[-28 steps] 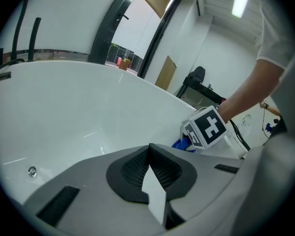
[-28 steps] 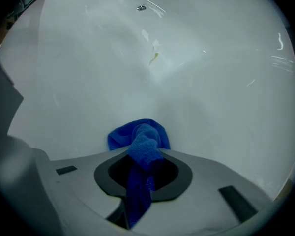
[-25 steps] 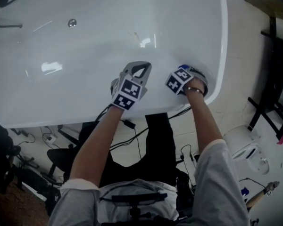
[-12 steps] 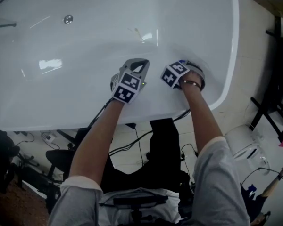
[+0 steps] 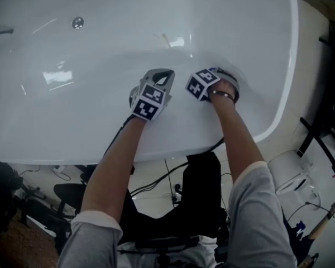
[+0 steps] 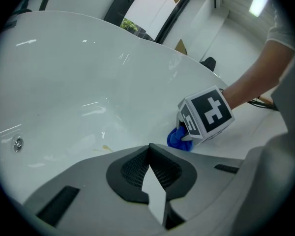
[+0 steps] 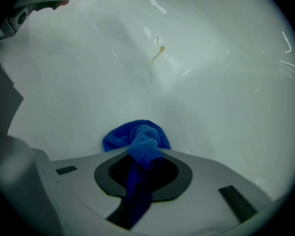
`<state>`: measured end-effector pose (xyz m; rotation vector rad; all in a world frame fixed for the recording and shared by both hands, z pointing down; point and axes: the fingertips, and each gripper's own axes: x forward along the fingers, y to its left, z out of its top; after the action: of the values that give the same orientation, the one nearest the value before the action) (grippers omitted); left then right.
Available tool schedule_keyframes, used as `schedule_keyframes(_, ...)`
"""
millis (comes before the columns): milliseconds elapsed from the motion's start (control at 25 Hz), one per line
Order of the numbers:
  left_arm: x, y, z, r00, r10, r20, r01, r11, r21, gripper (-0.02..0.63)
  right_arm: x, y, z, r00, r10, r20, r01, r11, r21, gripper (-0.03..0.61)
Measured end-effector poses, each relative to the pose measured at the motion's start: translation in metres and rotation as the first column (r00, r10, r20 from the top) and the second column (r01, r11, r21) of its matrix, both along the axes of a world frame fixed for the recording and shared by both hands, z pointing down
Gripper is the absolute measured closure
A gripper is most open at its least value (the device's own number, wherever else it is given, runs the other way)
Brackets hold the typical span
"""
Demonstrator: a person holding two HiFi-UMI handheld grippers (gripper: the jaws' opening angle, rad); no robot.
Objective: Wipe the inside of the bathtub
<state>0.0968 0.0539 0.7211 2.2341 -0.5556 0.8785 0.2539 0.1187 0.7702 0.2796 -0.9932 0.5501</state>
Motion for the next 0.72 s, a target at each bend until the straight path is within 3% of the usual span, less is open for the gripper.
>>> schedule_keyframes(720, -0.04, -0.025, 0.068, 0.998, -0.026, 0.058, 0.026, 1.0, -0.006, 0.611, -0.041, -0.03, 0.111, 1.0, 0.002, 0.029, -0.003, 0.999, 0.043, 0.512)
